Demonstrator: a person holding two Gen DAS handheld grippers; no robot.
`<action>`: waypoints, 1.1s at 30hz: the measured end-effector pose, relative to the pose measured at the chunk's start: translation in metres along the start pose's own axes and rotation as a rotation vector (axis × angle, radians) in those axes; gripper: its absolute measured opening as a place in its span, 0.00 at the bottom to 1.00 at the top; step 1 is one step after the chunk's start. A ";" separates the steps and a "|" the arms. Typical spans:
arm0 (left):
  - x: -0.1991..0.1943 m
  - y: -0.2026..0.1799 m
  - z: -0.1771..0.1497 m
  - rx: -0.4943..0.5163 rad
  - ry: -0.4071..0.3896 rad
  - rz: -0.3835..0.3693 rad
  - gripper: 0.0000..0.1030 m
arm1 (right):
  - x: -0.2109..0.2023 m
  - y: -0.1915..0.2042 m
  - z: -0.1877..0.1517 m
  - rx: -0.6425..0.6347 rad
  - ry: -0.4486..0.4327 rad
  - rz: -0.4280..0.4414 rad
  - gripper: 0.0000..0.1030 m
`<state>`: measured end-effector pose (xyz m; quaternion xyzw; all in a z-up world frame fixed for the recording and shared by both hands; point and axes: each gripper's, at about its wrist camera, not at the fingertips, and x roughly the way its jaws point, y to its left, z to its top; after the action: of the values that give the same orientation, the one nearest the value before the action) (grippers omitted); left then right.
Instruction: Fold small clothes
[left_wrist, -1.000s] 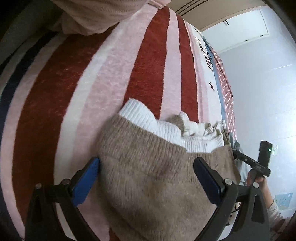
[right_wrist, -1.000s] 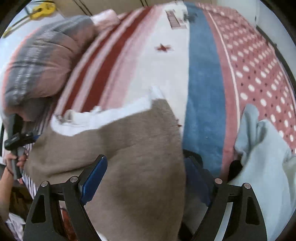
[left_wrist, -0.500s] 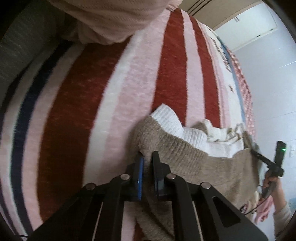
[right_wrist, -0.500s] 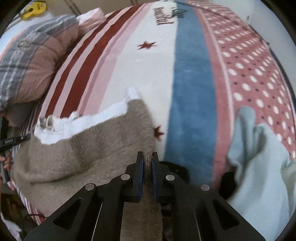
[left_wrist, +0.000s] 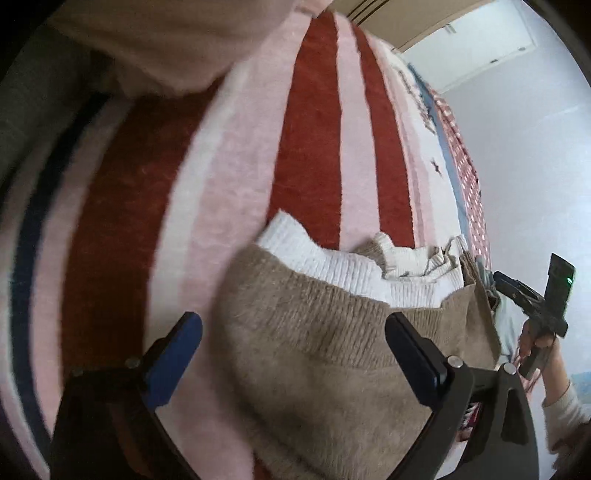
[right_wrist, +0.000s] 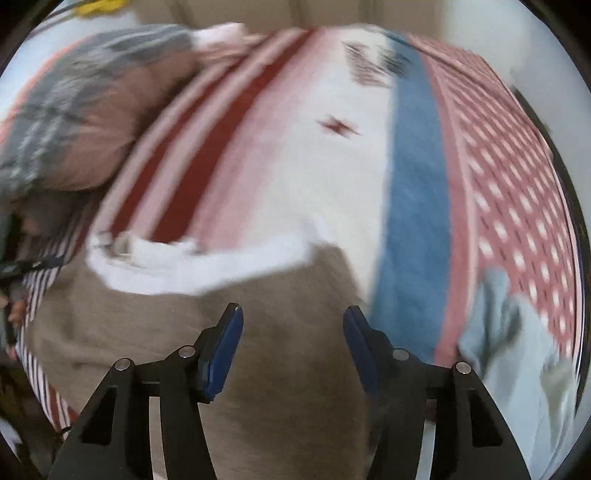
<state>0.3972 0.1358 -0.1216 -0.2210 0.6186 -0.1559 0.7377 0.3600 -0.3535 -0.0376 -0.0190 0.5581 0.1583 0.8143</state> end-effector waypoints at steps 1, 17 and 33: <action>0.009 0.001 0.002 -0.012 0.031 -0.012 0.95 | 0.002 0.009 0.004 -0.032 0.007 0.035 0.54; -0.015 -0.005 -0.006 -0.023 -0.129 -0.033 0.19 | 0.038 0.055 0.021 -0.153 0.143 0.152 0.64; -0.065 0.021 -0.055 -0.151 -0.200 0.031 0.89 | -0.059 0.053 -0.110 0.016 0.045 0.076 0.64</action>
<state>0.3306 0.1788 -0.0850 -0.2808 0.5551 -0.0748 0.7794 0.2261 -0.3400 -0.0174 0.0052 0.5778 0.1842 0.7951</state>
